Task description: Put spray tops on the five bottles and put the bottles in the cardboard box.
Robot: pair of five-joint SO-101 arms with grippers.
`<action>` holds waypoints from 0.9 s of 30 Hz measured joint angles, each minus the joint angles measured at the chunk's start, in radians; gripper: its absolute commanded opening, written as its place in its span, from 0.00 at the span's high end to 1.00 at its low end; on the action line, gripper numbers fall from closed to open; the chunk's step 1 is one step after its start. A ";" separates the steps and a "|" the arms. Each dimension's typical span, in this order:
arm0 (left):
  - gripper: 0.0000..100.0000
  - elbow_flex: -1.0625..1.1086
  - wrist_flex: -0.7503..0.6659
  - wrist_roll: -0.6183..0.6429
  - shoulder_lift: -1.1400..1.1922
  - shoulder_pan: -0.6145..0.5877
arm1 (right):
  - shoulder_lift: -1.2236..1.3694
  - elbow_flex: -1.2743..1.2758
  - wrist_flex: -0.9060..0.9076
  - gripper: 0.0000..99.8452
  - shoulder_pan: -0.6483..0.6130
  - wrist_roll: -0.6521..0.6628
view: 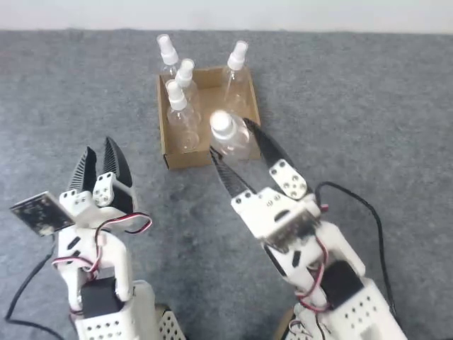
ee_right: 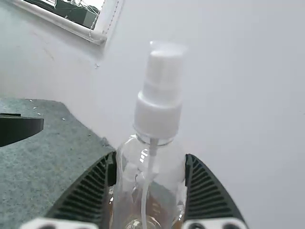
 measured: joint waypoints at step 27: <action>0.87 0.000 0.000 0.000 0.000 0.000 | 0.770 -0.269 -0.308 0.97 0.166 -0.192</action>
